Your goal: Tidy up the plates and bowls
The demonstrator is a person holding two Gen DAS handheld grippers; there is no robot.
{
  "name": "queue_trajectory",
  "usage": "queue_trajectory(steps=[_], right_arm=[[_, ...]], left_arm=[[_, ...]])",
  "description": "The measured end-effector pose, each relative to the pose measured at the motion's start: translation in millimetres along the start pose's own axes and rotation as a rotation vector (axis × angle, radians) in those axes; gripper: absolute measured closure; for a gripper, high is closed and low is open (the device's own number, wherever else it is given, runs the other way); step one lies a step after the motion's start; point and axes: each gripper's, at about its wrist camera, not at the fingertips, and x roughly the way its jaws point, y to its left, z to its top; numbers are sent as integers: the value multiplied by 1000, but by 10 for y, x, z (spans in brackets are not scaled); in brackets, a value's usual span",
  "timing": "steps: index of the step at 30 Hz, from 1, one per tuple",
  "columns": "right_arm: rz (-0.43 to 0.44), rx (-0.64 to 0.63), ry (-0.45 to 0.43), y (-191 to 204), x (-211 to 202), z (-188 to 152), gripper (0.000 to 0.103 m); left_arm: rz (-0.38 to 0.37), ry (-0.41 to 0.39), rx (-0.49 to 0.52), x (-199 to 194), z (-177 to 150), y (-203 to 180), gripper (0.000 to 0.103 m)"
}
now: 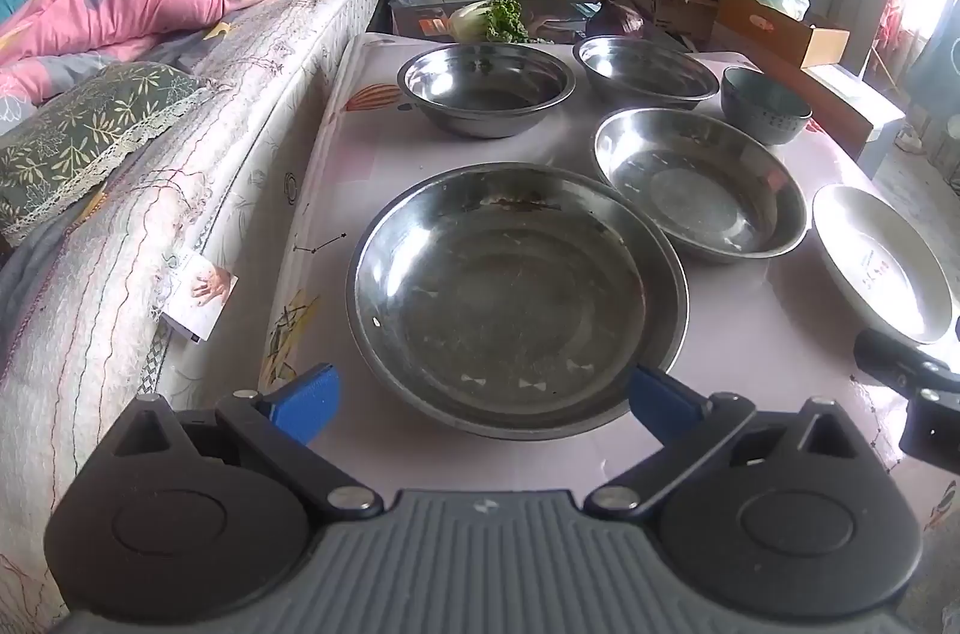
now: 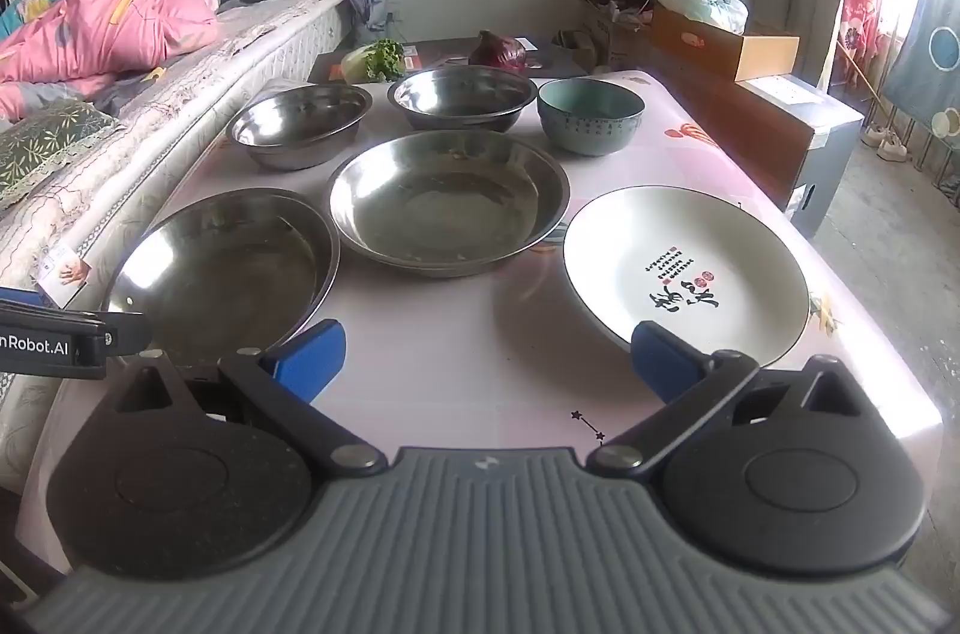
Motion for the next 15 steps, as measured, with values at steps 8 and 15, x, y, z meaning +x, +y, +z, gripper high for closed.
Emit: queue_trajectory(steps=[8, 15], right_arm=[[-10, -5, 1, -64, -80, -3, 1], [-35, 8, 1, -101, -111, -2, 1]], left_arm=[[-20, 7, 27, 36, -103, -86, 0], [-54, 42, 50, -39, -178, -149, 0]])
